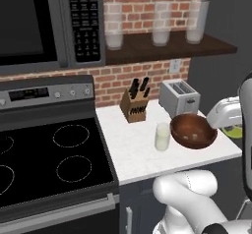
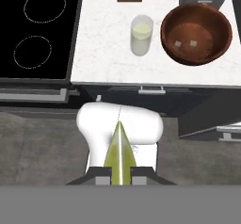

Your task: Grab a lemon wedge from the fridge and one ice cube from the ice bowl, and put them in the glass of lemonade.

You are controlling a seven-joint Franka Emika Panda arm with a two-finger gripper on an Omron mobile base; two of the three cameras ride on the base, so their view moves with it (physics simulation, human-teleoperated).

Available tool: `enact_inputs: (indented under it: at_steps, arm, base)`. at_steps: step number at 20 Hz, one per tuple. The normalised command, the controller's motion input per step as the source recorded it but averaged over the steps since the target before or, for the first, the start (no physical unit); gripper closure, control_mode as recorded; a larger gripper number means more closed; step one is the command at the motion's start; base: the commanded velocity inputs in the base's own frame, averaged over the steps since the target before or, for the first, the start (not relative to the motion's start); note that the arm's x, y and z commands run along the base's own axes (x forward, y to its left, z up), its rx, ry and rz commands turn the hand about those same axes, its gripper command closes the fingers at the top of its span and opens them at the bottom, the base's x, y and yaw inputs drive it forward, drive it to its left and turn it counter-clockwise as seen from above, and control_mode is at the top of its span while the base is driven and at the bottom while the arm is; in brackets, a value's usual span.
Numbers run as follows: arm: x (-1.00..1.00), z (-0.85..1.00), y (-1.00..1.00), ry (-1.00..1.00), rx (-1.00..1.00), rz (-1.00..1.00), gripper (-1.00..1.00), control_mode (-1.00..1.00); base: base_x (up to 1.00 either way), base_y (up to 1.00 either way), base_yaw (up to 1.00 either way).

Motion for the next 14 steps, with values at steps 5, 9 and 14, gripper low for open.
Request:
enact_inputs:
  at_steps: [5, 9, 14]
  arm:
    - [0.00, 0.00, 0.00, 0.00, 0.00, 0.00, 1.00, 1.00]
    - [0.00, 0.00, 0.00, 0.00, 0.00, 0.00, 1.00, 1.00]
    - [0.07, 0.00, 0.00, 0.02, 0.00, 0.00, 1.00, -1.00]
  base:
    - [0.76, 0.09, 0.04]
    - [0.38, 0.00, 0.00]
    - [0.28, 0.00, 0.00]
